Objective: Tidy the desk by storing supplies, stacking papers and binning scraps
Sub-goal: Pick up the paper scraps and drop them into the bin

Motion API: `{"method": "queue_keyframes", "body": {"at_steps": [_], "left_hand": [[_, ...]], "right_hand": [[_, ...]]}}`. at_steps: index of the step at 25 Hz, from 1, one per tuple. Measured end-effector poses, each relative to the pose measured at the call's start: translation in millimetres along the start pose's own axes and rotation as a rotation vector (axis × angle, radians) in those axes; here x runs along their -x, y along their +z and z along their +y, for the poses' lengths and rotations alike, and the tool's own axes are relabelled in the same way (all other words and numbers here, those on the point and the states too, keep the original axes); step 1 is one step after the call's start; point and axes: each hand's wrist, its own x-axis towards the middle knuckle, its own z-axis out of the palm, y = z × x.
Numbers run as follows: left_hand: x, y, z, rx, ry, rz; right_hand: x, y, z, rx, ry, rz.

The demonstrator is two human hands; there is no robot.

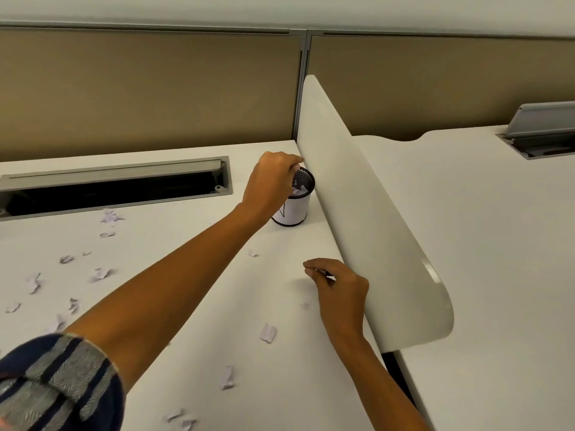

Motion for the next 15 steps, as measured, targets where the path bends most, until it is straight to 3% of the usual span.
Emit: {"method": "queue_keyframes", "body": {"at_steps": [4,9,12,15], "left_hand": [[53.6,-9.7,-14.3,0.023,-0.071,0.103],[174.1,1.6,-42.4,-0.045,-0.265,-0.173],[210.3,7.7,-52.0,-0.199,-0.212,-0.278],[212.9,9.4,-54.3,-0.296,-0.191,-0.272]], "right_hand": [[-22.8,5.4,-14.2,-0.017,-0.062,0.052],[-72.7,24.3,-51.8,-0.069,-0.180,0.140],[-111.7,41.3,-70.6,0.008,-0.275,0.155],[-144.3,56.4,-73.0,0.199,-0.221,0.034]]}}
